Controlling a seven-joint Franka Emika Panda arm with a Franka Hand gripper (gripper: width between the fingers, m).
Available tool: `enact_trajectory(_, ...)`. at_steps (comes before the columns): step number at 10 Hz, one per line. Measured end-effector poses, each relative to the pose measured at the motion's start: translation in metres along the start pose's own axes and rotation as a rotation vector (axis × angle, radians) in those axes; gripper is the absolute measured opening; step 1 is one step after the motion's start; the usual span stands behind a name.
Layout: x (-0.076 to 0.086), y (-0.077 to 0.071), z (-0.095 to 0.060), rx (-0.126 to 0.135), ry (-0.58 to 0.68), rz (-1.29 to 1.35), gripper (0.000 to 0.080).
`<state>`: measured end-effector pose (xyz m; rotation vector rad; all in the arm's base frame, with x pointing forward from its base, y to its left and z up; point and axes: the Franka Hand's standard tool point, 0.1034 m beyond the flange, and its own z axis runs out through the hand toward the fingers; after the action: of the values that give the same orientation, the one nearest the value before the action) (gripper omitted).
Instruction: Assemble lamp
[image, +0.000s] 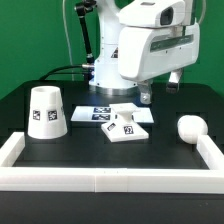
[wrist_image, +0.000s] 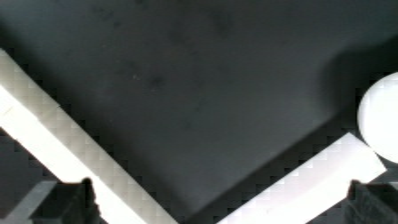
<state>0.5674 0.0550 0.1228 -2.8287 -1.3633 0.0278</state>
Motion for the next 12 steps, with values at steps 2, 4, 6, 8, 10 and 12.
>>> enact_trajectory(2,0.000,0.000,0.000,0.000,0.000,0.000,0.0699)
enact_trajectory(4,0.000,0.000,0.000,0.000,0.000,0.000,0.0699)
enact_trajectory(6,0.000,0.000,0.000,0.001,0.000,0.000,0.0699)
enact_trajectory(8,-0.020,-0.004,0.006,0.011,0.002,0.087,0.0699)
enact_trajectory(10,-0.045,-0.016,0.011,0.006,-0.001,0.229,0.0699)
enact_trajectory(12,-0.066,-0.023,0.018,0.003,0.005,0.343,0.0699)
